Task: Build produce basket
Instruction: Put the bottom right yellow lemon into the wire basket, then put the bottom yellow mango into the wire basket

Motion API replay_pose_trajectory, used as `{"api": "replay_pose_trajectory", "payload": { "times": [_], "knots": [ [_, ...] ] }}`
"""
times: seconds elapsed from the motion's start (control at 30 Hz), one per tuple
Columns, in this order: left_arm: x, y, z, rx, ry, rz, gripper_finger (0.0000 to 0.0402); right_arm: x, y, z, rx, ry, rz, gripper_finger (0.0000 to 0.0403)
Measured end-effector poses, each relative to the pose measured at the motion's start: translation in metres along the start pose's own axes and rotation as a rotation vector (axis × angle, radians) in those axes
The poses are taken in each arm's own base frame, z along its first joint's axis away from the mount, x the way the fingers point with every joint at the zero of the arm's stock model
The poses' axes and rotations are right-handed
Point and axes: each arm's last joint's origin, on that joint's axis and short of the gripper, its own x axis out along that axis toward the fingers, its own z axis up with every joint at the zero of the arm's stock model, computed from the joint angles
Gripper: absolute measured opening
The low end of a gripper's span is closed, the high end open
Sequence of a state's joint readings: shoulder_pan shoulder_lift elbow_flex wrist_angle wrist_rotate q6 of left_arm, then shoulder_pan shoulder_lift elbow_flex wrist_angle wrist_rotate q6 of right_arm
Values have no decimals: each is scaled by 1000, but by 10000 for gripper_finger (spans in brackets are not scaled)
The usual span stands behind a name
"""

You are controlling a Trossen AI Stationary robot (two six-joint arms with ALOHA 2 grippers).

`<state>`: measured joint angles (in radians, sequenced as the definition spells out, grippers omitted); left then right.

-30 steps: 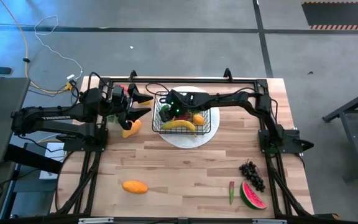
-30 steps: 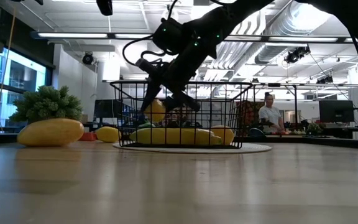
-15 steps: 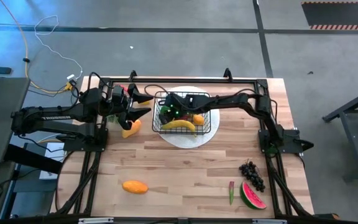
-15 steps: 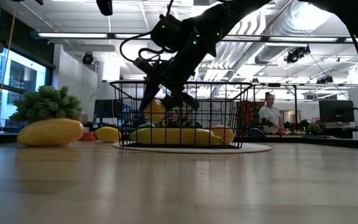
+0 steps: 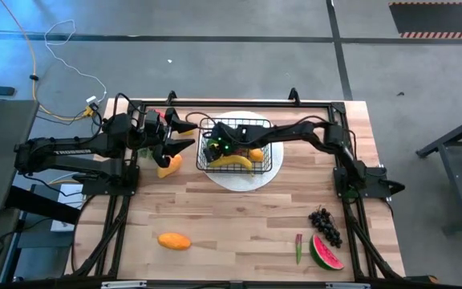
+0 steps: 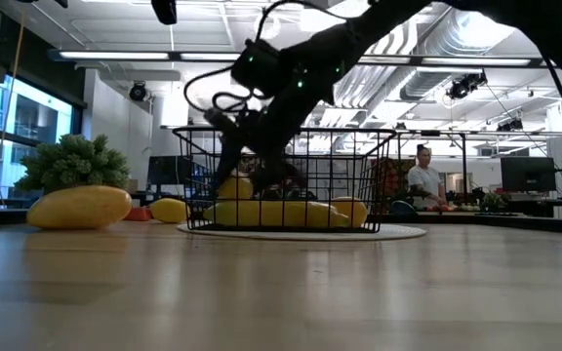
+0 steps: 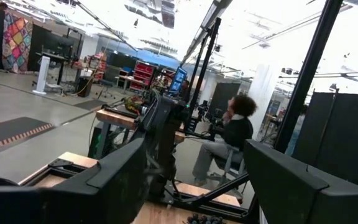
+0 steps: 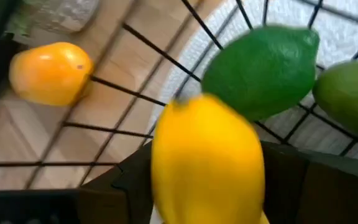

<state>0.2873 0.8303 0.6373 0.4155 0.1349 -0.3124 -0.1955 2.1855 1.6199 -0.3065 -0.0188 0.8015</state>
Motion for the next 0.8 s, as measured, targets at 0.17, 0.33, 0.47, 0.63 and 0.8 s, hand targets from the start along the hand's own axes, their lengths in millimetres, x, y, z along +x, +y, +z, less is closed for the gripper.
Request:
{"api": "replay_pose_trajectory", "payload": {
  "times": [0.17,0.33,0.47,0.63,0.8],
  "knots": [
    [0,0,0,0,0,0,259,5,-1,0,32,-27,-5,221],
    [0,0,0,0,0,0,259,5,-2,3,32,-36,7,235],
    [0,0,0,0,1,0,259,4,-3,5,10,-36,5,256],
    [0,0,0,0,4,0,259,-21,-3,20,-79,-63,4,281],
    [0,0,-1,-1,8,1,259,-59,-6,34,-221,-55,-35,289]
  ]
}}
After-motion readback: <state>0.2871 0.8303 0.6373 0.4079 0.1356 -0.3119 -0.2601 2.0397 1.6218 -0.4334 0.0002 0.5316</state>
